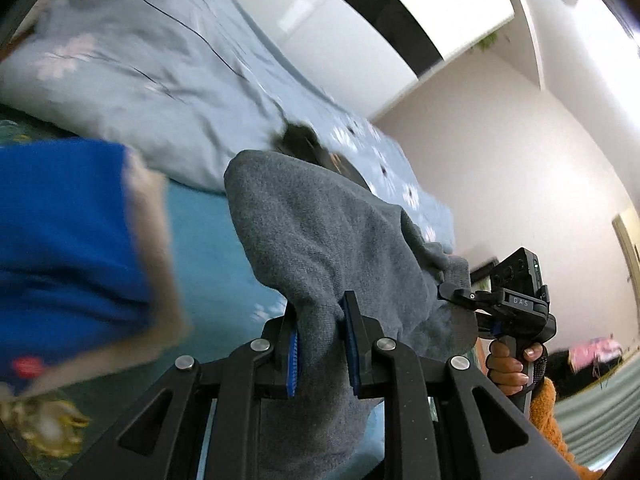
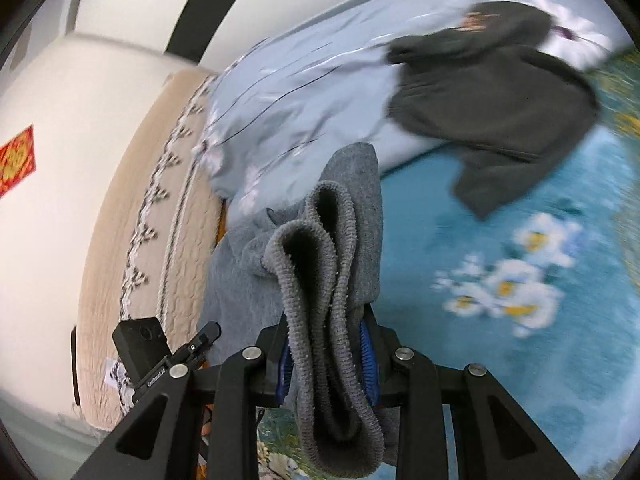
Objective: Fold clothes
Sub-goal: 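Lift the bundle with both grippers and carry it toward the folded clothes stack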
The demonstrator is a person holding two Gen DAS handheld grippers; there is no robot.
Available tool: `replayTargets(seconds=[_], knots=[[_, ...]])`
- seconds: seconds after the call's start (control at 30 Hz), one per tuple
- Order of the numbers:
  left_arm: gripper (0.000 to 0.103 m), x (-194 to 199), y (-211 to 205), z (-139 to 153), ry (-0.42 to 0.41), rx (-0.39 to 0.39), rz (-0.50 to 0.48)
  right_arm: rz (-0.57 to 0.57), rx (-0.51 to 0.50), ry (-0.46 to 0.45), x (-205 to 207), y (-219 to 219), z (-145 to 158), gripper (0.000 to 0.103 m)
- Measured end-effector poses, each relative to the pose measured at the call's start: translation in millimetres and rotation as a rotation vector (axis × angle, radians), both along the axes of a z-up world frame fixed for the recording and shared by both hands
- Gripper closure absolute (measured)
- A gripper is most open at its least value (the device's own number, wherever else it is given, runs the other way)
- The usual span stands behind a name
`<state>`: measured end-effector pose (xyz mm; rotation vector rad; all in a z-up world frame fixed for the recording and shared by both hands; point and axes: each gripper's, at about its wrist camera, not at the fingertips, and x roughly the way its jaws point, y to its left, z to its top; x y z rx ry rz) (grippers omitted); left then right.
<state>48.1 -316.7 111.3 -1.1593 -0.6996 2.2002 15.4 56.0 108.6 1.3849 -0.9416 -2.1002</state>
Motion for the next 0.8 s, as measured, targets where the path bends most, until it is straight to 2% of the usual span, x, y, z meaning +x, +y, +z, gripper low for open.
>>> replayTargets(seconds=[0.33,0.5,0.63,0.8], knots=[[0.084,8,-138,31,0.084,-0.022,0.204,0.208,0.016,-0.025,-61,-164,12,0.073],[0.084,16,-190,24,0.085,-0.009,0.304,0.27,0.029,-0.029,-81,-227,12,0.073],[0.084,13,-212,9,0.065,0.011,0.35,0.315,0.086,-0.037,-94,-260,6,0.073],[0.084,8,-224,-17,0.036,0.036,0.374,0.326,0.121,-0.041,-106,-269,-8,0.073]])
